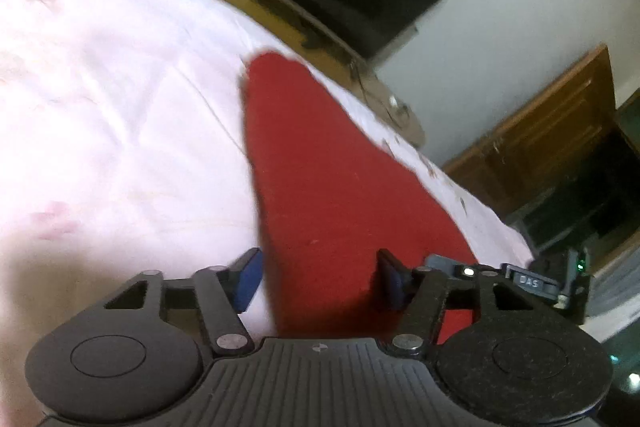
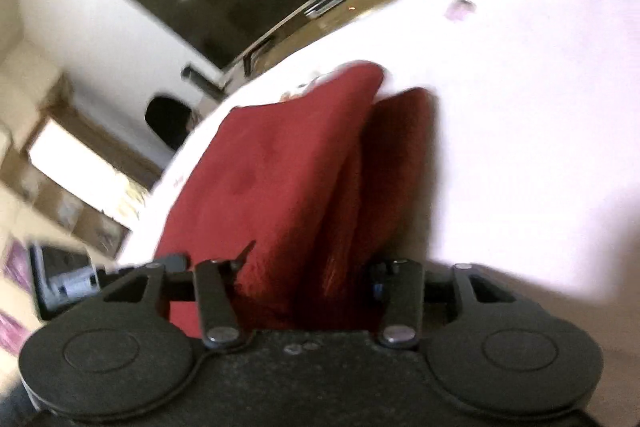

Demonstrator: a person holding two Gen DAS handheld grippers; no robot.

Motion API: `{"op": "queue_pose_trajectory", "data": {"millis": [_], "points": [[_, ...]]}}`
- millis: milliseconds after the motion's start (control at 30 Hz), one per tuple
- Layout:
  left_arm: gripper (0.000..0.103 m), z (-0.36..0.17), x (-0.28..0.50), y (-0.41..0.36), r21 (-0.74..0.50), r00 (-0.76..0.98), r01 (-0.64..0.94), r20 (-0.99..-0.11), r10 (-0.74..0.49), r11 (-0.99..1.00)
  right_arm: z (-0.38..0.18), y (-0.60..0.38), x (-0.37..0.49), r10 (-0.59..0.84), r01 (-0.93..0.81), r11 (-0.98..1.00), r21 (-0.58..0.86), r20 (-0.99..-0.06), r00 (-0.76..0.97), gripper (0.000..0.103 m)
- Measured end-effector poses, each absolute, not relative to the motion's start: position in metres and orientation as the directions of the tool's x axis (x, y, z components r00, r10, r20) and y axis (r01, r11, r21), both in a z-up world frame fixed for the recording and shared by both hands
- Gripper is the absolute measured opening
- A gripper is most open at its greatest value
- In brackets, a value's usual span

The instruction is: Fold small clothes

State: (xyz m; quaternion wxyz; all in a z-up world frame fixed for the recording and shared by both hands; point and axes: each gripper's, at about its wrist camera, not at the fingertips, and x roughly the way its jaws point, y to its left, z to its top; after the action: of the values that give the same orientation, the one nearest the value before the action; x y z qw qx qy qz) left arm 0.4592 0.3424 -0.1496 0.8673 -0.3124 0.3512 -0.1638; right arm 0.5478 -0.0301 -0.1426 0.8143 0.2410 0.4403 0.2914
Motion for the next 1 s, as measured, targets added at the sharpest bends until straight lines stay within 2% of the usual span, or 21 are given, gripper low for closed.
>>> {"op": "queue_pose_trajectory", "data": {"millis": [33, 100, 133, 167, 267, 367, 467, 500, 567, 633, 767, 867, 1000], "points": [[0.064, -0.144, 0.45, 0.345, -0.633, 0.724, 0.062, -0.504, -0.471, 0.772, -0.137, -0.035, 0.543, 0.661, -0.25, 0.735, 0.63, -0.585, 0.469, 0.051], [0.064, -0.129, 0.437, 0.352, -0.59, 0.772, 0.043, -0.493, -0.401, 0.806, -0.122, -0.045, 0.533, 0.583, -0.238, 0.798, 0.554, -0.608, 0.539, 0.051], [0.064, -0.121, 0.434, 0.353, -0.573, 0.791, 0.046, -0.479, -0.38, 0.818, -0.114, -0.049, 0.529, 0.555, -0.237, 0.817, 0.526, -0.606, 0.57, 0.039], [0.064, -0.111, 0.437, 0.353, -0.561, 0.807, 0.077, -0.451, -0.382, 0.824, -0.103, -0.051, 0.524, 0.532, -0.247, 0.833, 0.495, -0.594, 0.603, 0.034], [0.064, -0.086, 0.458, 0.323, -0.478, 0.803, 0.189, -0.428, -0.415, 0.858, -0.074, -0.032, 0.517, 0.513, -0.328, 0.855, 0.402, -0.558, 0.653, 0.032], [0.064, -0.088, 0.486, 0.29, -0.394, 0.764, 0.222, -0.498, -0.41, 0.892, -0.068, 0.008, 0.522, 0.456, -0.39, 0.887, 0.248, -0.606, 0.652, 0.035], [0.064, -0.112, 0.498, 0.271, -0.325, 0.725, 0.194, -0.588, -0.358, 0.926, -0.086, 0.038, 0.517, 0.368, -0.399, 0.909, 0.117, -0.676, 0.638, 0.031], [0.064, -0.111, 0.494, 0.26, -0.293, 0.73, 0.193, -0.594, -0.337, 0.936, -0.097, 0.042, 0.521, 0.325, -0.384, 0.92, 0.084, -0.712, 0.623, 0.031], [0.064, -0.106, 0.49, 0.26, -0.276, 0.732, 0.185, -0.601, -0.32, 0.943, -0.104, 0.037, 0.519, 0.315, -0.377, 0.923, 0.073, -0.707, 0.633, 0.031], [0.064, -0.091, 0.471, 0.268, -0.288, 0.754, 0.193, -0.568, -0.33, 0.938, -0.098, 0.033, 0.514, 0.294, -0.364, 0.93, 0.059, -0.713, 0.636, 0.032], [0.064, -0.081, 0.429, 0.285, -0.302, 0.777, 0.182, -0.539, -0.325, 0.936, -0.075, 0.033, 0.48, 0.345, -0.435, 0.9, 0.032, -0.662, 0.665, 0.032], [0.064, -0.093, 0.412, 0.28, -0.261, 0.752, 0.186, -0.582, -0.308, 0.947, -0.078, 0.035, 0.46, 0.378, -0.478, 0.877, 0.038, -0.669, 0.64, 0.032], [0.064, -0.113, 0.397, 0.276, -0.234, 0.725, 0.157, -0.633, -0.273, 0.959, -0.101, 0.036, 0.45, 0.325, -0.482, 0.876, -0.02, -0.714, 0.62, 0.033]]}}
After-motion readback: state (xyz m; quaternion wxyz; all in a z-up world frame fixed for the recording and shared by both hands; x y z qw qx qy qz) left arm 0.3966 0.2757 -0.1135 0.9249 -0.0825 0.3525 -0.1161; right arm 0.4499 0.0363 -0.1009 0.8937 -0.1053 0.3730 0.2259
